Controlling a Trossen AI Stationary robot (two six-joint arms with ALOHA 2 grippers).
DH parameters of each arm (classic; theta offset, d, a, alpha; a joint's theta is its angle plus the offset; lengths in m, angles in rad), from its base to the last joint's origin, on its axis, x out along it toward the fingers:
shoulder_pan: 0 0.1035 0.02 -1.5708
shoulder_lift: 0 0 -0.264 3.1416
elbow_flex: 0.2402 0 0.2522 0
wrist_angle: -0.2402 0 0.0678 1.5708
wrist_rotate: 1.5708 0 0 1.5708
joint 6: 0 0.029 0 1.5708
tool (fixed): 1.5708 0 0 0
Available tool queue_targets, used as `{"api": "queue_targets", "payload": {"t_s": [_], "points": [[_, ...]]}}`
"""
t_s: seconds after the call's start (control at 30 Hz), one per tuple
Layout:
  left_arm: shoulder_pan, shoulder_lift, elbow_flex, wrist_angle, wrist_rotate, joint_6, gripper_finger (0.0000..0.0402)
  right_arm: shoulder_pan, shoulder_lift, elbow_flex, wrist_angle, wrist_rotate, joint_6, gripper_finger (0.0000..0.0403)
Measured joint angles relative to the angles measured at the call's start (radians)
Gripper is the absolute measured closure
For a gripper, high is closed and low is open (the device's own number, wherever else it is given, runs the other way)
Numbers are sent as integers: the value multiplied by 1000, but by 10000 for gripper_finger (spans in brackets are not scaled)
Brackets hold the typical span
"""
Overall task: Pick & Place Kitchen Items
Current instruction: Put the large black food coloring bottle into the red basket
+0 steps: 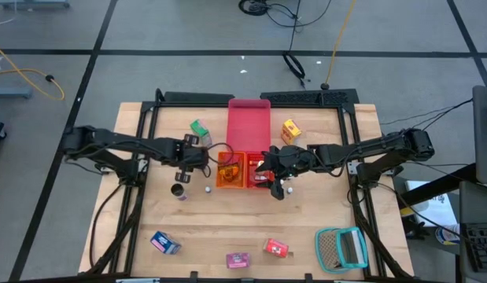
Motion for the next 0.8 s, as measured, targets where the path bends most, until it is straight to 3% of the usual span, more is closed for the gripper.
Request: {"api": "queue_targets", "payload": {"t_s": [0.37, 0.8], "points": [[37, 68, 0, 11, 67, 91, 256, 0, 0, 0, 0, 0, 0, 149], [77, 159, 3, 54, 65, 152, 256, 0, 0, 0, 0, 0, 0, 149]]}}
